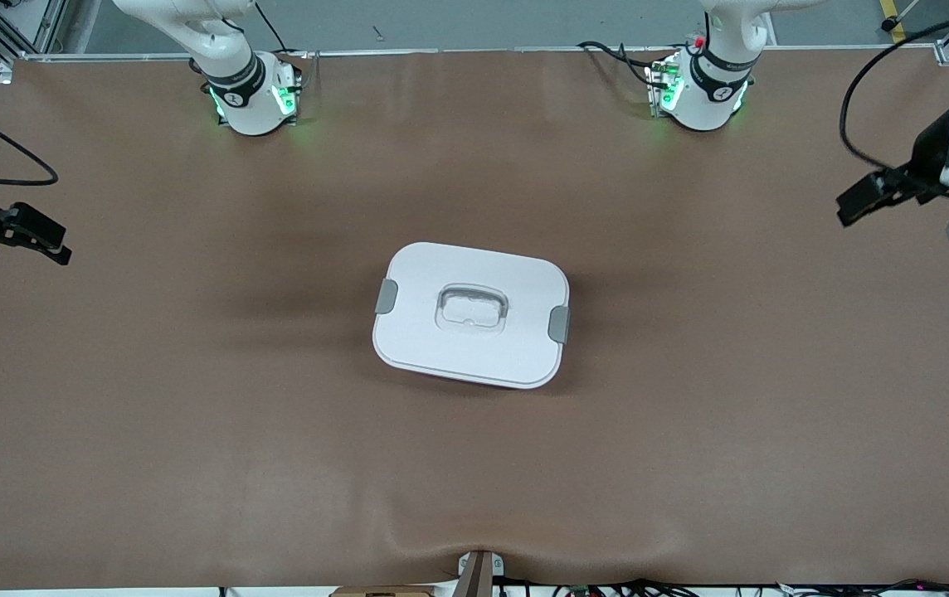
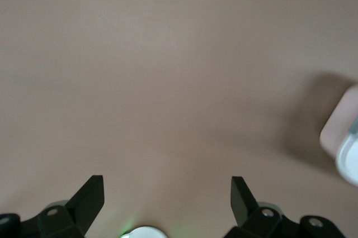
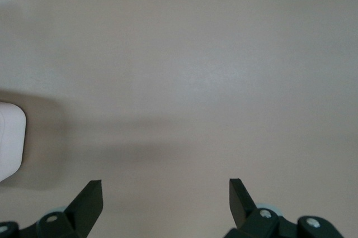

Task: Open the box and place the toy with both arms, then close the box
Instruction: 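Release the lid handle and raise the left gripper away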

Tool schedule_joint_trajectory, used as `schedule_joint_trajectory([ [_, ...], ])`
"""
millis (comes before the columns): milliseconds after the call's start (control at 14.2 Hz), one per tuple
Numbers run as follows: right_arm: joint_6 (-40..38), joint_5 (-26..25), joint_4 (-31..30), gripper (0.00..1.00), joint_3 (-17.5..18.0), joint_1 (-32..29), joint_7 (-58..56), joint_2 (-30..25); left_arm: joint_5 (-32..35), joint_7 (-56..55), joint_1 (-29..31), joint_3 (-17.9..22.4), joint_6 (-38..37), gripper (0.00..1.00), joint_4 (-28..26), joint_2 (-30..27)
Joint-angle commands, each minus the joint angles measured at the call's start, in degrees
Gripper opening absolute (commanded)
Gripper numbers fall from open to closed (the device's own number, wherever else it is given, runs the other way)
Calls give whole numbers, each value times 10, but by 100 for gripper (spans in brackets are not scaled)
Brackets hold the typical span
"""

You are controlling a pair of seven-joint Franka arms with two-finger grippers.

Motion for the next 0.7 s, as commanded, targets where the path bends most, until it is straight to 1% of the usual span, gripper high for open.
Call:
schedule_joint_trajectory([
  [0,-4,6,0,100,1,0,4,-2,-11,49,-39,39,5,100,-90,-81],
  [70,-4,6,0,100,1,-1,4,-2,-14,58,-50,47,6,100,-106,-94],
  [211,-5,6,0,100,1,-1,4,-2,-18,67,-55,48,6,100,-117,-109],
  [352,-5,6,0,100,1,0,4,-2,-25,70,-58,48,6,100,-113,-105],
  [493,-5,6,0,100,1,0,4,-2,-53,80,-48,49,6,100,-106,-98],
  [634,-5,6,0,100,1,0,4,-2,-54,91,-40,49,5,100,-102,-94],
])
